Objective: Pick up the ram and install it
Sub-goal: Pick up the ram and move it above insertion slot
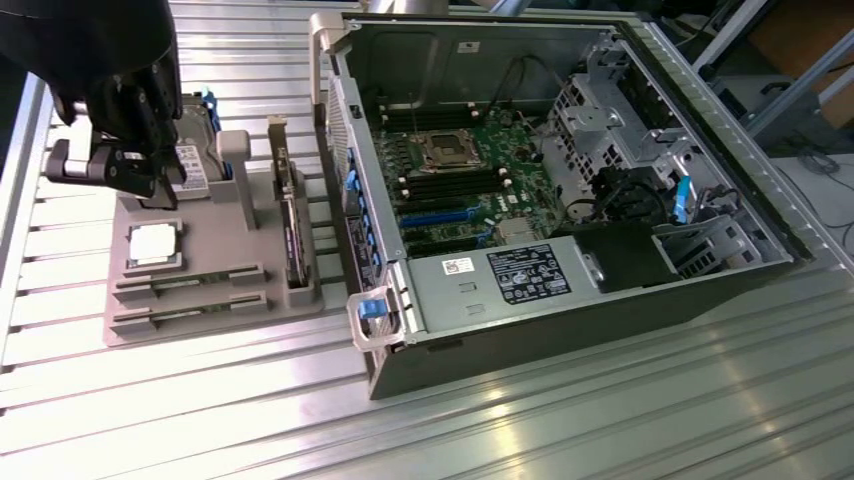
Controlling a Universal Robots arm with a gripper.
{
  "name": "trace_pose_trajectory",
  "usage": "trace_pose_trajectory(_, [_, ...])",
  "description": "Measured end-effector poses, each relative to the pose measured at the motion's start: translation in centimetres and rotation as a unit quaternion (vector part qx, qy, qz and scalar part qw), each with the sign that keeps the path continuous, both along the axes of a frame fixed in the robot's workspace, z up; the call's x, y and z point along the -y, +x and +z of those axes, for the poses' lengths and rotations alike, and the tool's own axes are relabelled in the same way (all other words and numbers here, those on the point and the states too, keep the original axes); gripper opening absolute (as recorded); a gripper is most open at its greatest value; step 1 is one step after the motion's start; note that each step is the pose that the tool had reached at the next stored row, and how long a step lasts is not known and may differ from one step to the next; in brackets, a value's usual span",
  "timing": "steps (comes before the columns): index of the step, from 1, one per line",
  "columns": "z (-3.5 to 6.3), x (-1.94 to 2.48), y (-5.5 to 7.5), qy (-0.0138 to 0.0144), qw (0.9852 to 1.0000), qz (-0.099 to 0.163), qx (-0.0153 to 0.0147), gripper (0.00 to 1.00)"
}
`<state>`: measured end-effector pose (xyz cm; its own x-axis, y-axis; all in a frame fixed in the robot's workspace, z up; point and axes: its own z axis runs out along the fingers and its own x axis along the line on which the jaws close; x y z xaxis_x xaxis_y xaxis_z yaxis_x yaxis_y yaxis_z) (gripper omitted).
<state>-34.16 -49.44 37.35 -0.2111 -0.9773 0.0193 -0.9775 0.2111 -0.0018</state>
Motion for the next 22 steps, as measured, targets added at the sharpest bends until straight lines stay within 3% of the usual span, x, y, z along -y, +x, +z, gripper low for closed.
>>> trace_pose_trajectory(22, [-0.85,0.00,0.00,0.0000,1.0000,0.000,0.0000,0.30])
